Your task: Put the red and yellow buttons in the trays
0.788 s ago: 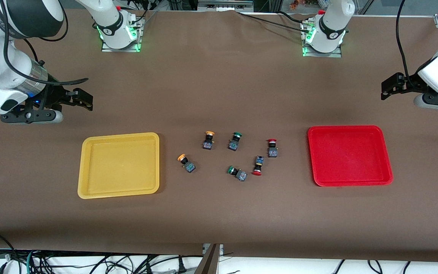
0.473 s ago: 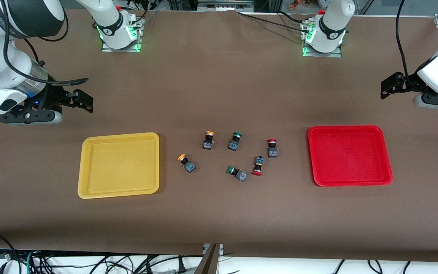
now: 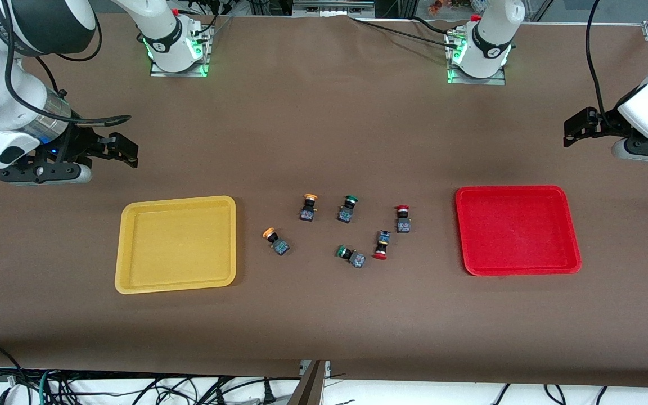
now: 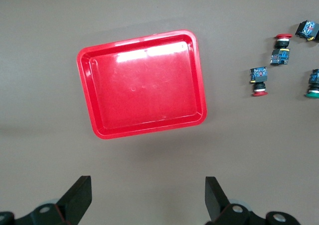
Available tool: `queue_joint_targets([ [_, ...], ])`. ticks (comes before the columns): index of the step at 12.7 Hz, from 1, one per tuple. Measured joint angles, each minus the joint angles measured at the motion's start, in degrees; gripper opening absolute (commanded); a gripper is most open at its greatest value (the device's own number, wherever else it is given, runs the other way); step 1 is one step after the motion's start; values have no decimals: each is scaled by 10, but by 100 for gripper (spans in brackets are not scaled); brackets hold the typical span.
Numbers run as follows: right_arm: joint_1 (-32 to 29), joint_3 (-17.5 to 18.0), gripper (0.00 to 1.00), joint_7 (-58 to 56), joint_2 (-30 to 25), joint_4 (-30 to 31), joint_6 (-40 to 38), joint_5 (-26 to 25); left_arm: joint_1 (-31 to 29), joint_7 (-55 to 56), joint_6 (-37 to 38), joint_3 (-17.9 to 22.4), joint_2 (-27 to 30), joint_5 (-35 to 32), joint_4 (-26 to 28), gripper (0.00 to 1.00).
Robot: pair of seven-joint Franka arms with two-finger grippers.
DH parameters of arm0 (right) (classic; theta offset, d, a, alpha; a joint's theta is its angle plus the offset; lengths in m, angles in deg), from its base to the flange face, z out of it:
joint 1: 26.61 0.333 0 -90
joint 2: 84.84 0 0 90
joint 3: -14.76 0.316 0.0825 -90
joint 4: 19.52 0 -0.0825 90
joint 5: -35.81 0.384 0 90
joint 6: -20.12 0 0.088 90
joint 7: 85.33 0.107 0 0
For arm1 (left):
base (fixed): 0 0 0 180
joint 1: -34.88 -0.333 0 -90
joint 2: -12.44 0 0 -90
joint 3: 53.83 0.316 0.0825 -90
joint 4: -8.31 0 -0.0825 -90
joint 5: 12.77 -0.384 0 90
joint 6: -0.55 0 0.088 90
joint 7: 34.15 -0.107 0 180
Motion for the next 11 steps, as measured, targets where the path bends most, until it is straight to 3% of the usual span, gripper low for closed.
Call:
queue_joint_targets([
  [5,0,4,100,3,18,1,7,1,0,0,-3,0,-13,0,-6,100],
  [8,18,15,100,1,73,2,58,1,0,0,-4,0,-30,1,-13,100],
  [11,83,18,100,2,143,6,148,1,9,3,-5,-3,-54,20,-29,100],
])
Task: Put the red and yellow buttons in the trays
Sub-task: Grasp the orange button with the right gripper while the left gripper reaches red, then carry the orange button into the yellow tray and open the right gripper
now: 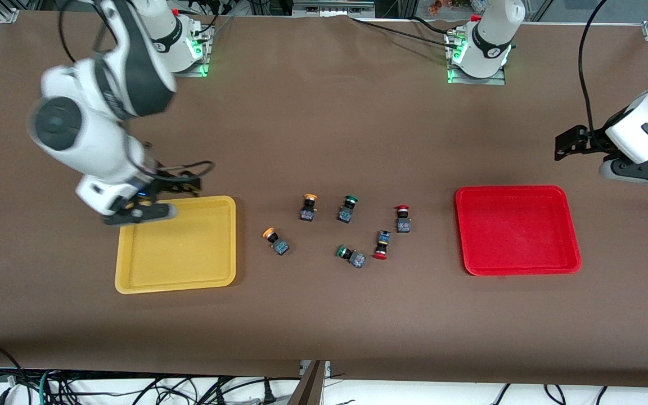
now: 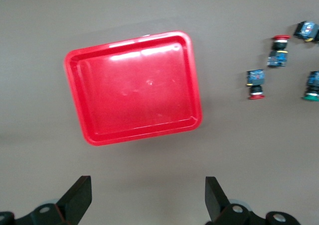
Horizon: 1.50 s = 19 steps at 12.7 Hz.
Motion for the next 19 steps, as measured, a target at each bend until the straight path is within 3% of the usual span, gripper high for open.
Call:
queue_joint_targets([
  [5,82,0,100,-31,152,-1,206,-1,99,92,-46,-5,-53,9,-20,100],
  [8,95,0,100,-40,215,-36,248,-1,154,103,-47,-7,-103,11,-15,100],
  [10,101,0,98,-40,246,-56,268,-1,160,101,-82,-13,-154,38,-10,100],
  [11,103,0,86,-40,261,-61,291,-1,160,100,-117,-19,-180,46,-9,100],
  [16,100,-5,0,-40,288,-74,326,-1,176,26,-267,-36,-272,46,-5,100],
  [19,86,-6,0,-41,276,-87,272,0,180,-5,-324,-36,-295,40,30,100],
])
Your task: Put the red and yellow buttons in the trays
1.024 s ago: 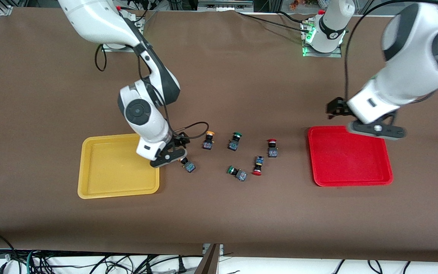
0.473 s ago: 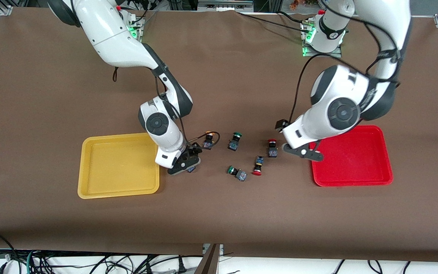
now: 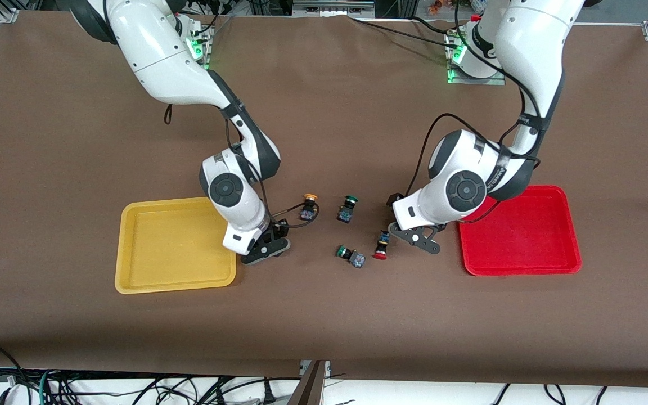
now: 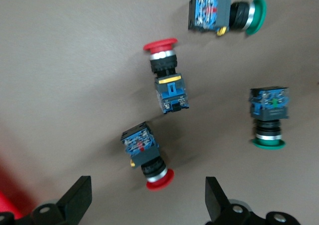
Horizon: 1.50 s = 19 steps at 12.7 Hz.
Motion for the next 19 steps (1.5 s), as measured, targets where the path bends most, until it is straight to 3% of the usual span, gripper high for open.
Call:
queue_joint_targets([
  [3,-23,-2,0,-17,-43,-9,-91,0,14,-1,-105,0,-7,-74,46,97],
  [6,-72,-14,0,-126,-85,-5,-146,0,15,-1,-112,1,-13,-85,52,100],
  [7,-95,-21,17,-156,-85,3,-147,0,14,5,-118,1,-15,-85,55,100],
  [9,-138,-24,75,-186,-74,19,-142,0,15,66,-149,1,-18,-84,66,100],
  [10,-151,-24,86,-190,-66,23,-137,0,19,105,-159,0,-19,-85,74,100],
  [13,-158,-21,86,-183,-56,24,-133,4,37,155,-169,0,-19,-89,90,100],
  [15,-151,-16,89,-144,-59,22,-137,34,37,158,-169,2,-19,-91,92,99],
  [19,-99,6,89,50,-66,19,-158,105,37,160,-169,2,-19,-122,96,99],
])
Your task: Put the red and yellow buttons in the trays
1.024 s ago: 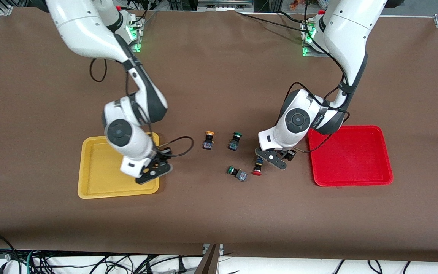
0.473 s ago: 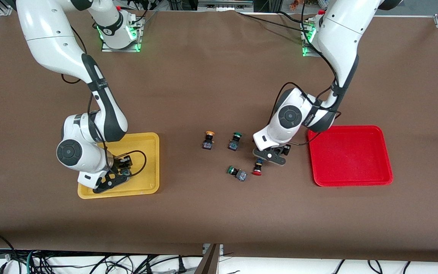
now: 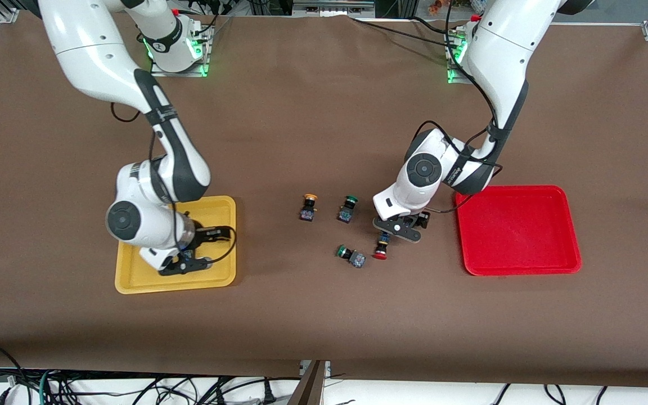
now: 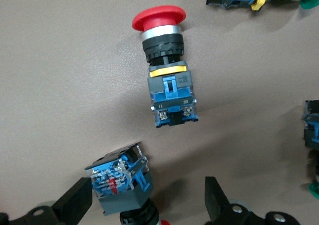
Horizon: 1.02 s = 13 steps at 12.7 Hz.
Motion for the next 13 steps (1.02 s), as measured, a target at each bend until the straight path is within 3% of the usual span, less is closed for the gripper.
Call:
queue_joint_targets([
  [5,140,10,89,331,3,1,31,1,0,0,0,0,0,-1,1,90],
  [10,170,8,83,411,34,2,109,1,0,0,-1,1,0,-1,1,90],
  [12,174,8,66,417,47,2,135,1,0,0,-1,1,1,-17,1,90],
  [13,177,8,46,418,52,2,143,1,0,0,-1,1,2,-29,1,91],
])
